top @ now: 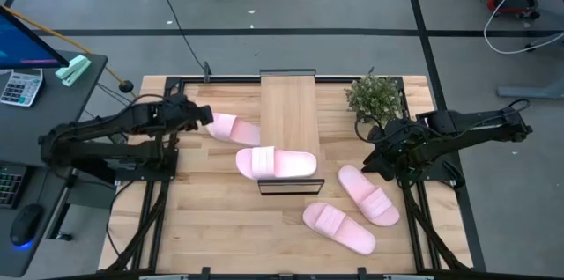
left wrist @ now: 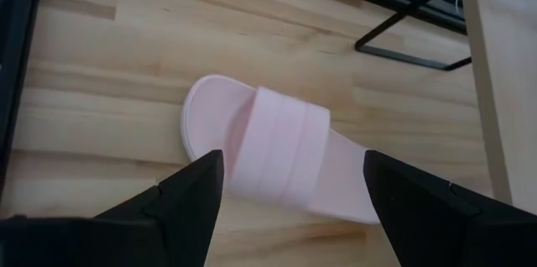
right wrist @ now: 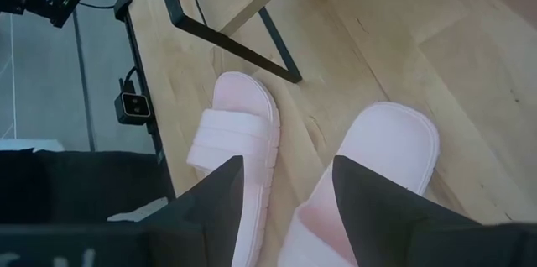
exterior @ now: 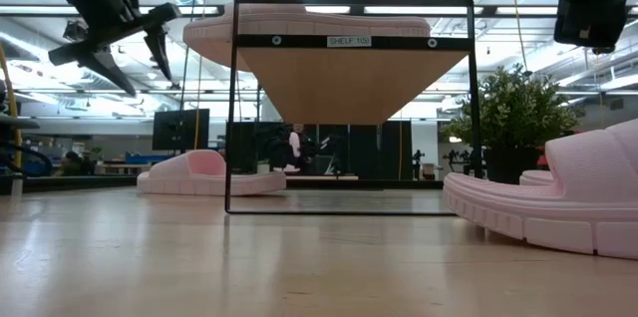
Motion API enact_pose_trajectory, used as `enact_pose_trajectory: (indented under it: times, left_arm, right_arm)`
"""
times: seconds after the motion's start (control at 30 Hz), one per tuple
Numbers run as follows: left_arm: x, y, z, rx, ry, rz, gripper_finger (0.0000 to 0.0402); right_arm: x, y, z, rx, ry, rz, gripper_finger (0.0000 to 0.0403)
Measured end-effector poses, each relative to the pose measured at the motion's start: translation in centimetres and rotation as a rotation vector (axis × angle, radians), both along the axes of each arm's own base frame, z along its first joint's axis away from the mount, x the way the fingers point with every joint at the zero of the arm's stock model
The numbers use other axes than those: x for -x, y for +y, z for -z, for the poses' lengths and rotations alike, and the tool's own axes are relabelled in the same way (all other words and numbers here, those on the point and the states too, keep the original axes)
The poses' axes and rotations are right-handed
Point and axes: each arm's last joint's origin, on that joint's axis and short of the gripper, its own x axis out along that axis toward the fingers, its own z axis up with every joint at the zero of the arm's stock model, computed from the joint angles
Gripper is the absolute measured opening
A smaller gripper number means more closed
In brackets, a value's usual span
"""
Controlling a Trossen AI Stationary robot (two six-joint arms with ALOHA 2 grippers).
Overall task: Pick and place slides into the shelf
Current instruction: Put the pink slipper on the shelf
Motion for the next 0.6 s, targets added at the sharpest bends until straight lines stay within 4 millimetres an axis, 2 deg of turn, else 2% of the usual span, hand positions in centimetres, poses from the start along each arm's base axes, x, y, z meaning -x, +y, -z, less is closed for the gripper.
enact_pose_trajectory:
  times: [0.33, 0.6]
  left_arm:
    - [-1.8, 2.7, 0.9, 0.0, 0.06, 0.047, 0.0293]
    - [-3.3, 4.4, 1.3, -0.007, 0.024, 0.094, 0.0293]
  right_arm:
    - [0.0, 0.0, 0.0, 0.007, -0.004, -0.01, 0.019]
    - [0.0, 0.0, 0.0, -0.007, 0.002, 0.002, 0.019]
